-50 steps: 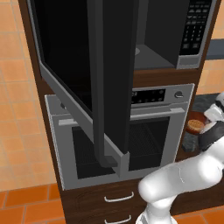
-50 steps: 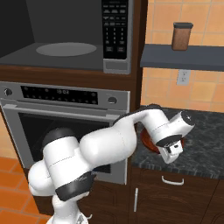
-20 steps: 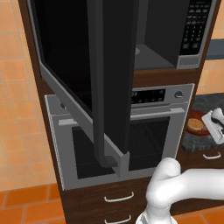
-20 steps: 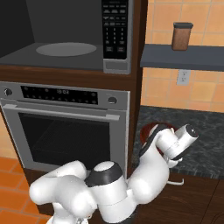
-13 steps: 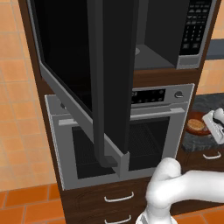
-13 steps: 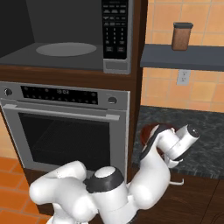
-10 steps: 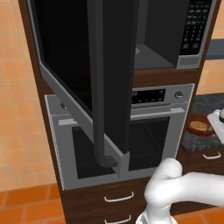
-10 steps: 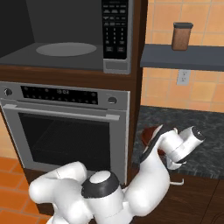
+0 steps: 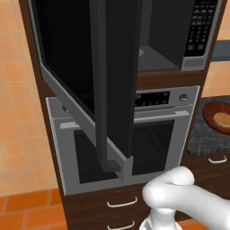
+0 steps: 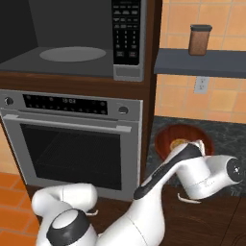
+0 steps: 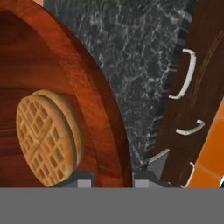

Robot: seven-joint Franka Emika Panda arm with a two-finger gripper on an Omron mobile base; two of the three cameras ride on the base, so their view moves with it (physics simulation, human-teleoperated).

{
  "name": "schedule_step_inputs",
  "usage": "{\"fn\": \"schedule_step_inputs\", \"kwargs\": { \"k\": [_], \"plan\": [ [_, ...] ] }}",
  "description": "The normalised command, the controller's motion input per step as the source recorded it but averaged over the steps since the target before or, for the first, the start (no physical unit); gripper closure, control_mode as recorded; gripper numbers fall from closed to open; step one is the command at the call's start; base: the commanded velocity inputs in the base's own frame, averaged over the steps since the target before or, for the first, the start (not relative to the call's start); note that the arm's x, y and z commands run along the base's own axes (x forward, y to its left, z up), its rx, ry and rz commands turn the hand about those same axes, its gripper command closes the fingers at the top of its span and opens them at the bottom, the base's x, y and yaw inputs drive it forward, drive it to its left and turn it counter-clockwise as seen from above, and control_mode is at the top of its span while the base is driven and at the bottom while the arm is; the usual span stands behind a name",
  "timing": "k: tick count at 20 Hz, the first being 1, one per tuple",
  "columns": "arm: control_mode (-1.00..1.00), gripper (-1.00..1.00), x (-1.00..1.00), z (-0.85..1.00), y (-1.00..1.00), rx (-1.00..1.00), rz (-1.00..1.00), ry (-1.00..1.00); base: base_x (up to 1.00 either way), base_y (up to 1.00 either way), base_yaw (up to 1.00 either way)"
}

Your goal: Open the microwave, place the bowl with waffle inside the microwave, then close the microwave door and turn it on.

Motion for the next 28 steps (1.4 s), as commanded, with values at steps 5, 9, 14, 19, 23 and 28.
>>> {"fn": "schedule_step_inputs", "kwargs": {
  "k": [5, 9, 14, 19, 23, 28],
  "plan": [
    [-1.00, 1.00, -1.00, 0.78, 0.40, -0.11, 0.00, -0.33, 0.00, 0.00, 0.00],
    [-1.00, 1.00, -1.00, 0.68, 0.94, -0.13, 0.08, -0.18, 0.00, 0.00, 0.00],
    [-1.00, 1.00, -0.92, 0.78, 1.00, -0.13, 0.19, -0.10, 0.00, 0.00, 0.00],
    [-1.00, 1.00, -0.26, 0.94, 1.00, -0.12, 0.27, 0.00, 0.00, 0.00, 0.00],
    [-1.00, 1.00, 0.00, 0.90, 1.00, -0.07, 0.32, 0.00, 0.00, 0.00, 0.00],
    [-1.00, 1.00, 0.06, 0.99, 1.00, -0.03, 0.25, -0.07, 0.00, 0.00, 0.00]
  ]
}}
